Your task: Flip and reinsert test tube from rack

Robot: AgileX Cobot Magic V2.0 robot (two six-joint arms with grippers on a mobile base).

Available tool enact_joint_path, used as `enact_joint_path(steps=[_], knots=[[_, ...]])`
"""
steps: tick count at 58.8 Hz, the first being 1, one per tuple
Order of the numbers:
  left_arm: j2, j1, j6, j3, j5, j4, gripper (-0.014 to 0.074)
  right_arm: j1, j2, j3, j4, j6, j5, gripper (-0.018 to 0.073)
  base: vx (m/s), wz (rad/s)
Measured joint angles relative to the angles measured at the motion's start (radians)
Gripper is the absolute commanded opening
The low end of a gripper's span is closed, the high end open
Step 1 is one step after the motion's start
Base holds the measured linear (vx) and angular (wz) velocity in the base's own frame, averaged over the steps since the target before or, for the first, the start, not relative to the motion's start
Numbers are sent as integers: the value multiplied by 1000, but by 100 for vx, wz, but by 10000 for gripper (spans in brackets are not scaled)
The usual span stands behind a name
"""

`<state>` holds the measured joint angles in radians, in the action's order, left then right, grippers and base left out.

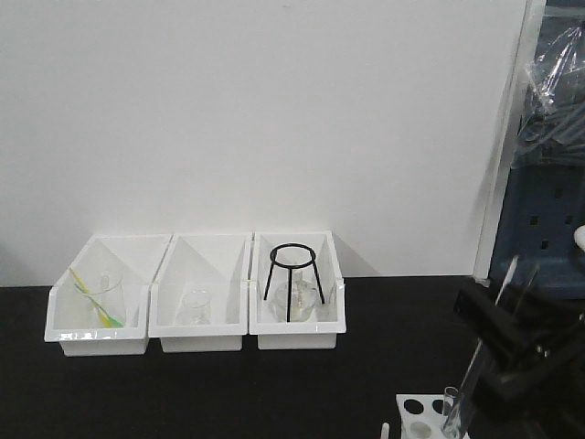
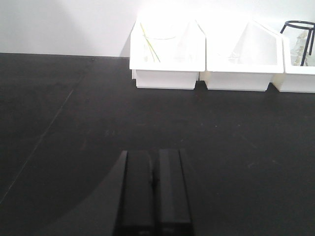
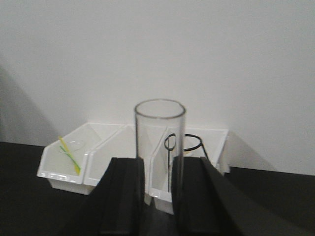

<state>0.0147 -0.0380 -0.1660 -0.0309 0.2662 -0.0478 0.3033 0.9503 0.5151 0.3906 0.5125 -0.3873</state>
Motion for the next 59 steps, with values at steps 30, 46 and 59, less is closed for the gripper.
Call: enact_joint_path(steps=[30,46,59], knots=[[0,0,0,0,0,0,-6,0,159,-285,-238,-353,-485,-9,0,0],[0,0,0,0,0,0,-6,0,327,-259,-234,-360,-608,-9,0,0],[0,0,0,0,0,0,-6,0,431,-259,-233,-367,-628,-9,0,0]])
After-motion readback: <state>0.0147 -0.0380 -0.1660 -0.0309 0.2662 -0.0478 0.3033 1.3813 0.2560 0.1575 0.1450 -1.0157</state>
